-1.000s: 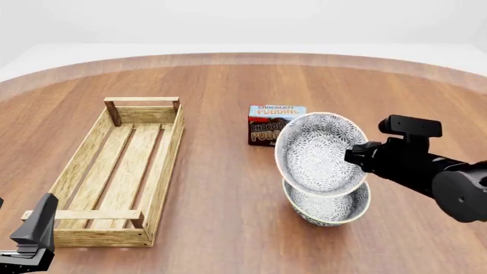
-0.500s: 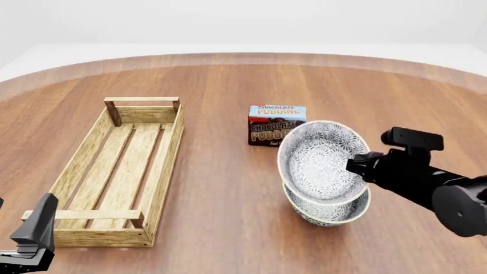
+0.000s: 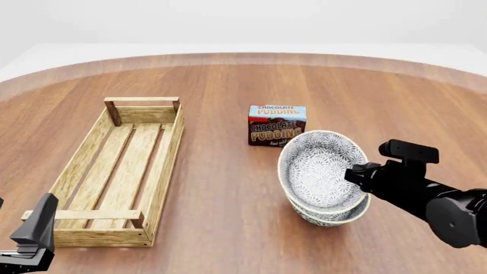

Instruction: Stack the left bowl on the right bowl and place them in the tray.

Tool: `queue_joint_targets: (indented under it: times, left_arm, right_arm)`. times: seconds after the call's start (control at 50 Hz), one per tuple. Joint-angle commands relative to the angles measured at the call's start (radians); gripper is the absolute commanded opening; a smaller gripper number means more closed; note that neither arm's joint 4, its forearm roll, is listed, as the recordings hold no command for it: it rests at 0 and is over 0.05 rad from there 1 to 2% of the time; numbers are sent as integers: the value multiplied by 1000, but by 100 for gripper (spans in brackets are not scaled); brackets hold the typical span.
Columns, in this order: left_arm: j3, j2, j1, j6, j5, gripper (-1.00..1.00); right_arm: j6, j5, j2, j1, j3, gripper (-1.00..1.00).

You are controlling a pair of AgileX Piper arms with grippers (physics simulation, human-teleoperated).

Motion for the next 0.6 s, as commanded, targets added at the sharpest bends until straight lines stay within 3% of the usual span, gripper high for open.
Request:
queue_joint_targets:
  times: [0.02, 0.12, 0.14, 0.6]
  left_arm:
    - [0, 0, 0, 0, 0, 100]
    - [0, 0, 0, 0, 0, 100]
    - [0, 0, 0, 0, 0, 100]
    - [0, 0, 0, 0, 0, 100]
  right_arm:
    - [11, -32, 18, -10, 13, -100]
    - [-6, -16, -1, -17, 8, -100]
    - [-8, -13, -7, -18, 8, 100]
    - [-16, 10, -29, 3, -5, 100]
